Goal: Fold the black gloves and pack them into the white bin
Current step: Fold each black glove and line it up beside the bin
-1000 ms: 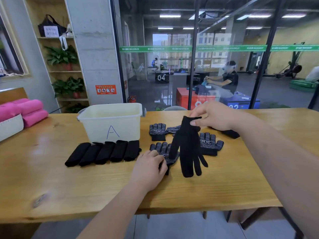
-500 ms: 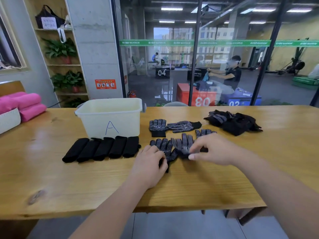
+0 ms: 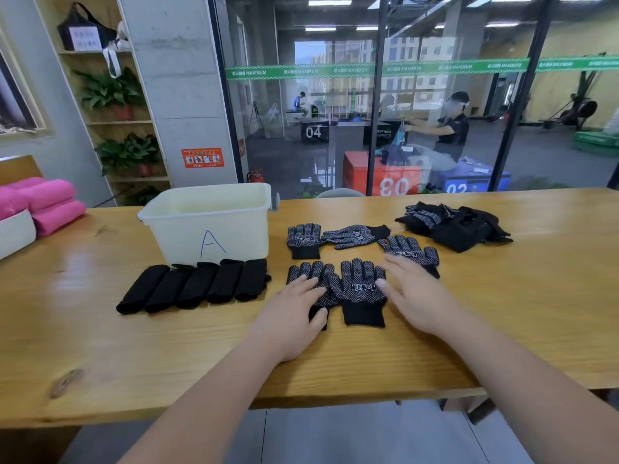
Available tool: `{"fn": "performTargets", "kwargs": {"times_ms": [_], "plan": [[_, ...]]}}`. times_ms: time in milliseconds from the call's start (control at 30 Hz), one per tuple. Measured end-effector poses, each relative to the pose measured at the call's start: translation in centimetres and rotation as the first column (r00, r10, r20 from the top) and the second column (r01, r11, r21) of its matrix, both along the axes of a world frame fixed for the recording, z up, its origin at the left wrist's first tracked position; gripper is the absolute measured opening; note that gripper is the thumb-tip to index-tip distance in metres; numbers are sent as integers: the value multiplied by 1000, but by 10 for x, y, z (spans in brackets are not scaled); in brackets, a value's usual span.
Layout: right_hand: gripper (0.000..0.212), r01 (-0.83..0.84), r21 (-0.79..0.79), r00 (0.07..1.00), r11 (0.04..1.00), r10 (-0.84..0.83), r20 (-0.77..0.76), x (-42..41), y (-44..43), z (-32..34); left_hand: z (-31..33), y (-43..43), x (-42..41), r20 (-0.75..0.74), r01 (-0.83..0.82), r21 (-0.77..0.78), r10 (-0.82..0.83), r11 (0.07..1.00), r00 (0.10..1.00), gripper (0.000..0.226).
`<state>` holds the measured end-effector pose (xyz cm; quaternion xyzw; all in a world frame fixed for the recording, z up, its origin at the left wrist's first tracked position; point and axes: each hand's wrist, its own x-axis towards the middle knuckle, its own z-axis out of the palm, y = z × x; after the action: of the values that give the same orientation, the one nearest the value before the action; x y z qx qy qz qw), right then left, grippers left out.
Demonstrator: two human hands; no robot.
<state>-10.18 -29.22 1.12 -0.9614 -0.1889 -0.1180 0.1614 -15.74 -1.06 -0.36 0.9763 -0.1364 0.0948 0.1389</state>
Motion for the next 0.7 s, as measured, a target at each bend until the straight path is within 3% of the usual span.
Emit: {"fn": "performTargets", "kwargs": {"times_ms": [100,300,400,500,567,700], "plan": [[59,-152,-96,985,984,143,-94,-22,29,-7,-1,0,5,-60,39,47,-36,998,998,59],[54,120,-42,993,992,-119,21,-32,18,0,3,1,0,-53,28,47,-26,999,998,57],[43,141,-71,989,987,-137,57,-39,22,3,8,0,-8,19,5,23,-5,1000,1000,50],[52,130,-132,992,983,-129,13,-28,34,4,18,-7,2,86,0,-31,3,1000,996,46],[61,137,-217,985,966,-157,-77,-12,42,-1,22,-15,17,-8,11,-10,-11,1000,1000,54],[69,136,-225,952,965,-190,-240,8,55,-11,7,-28,38,-204,-27,159,59,987,977,72]]}}
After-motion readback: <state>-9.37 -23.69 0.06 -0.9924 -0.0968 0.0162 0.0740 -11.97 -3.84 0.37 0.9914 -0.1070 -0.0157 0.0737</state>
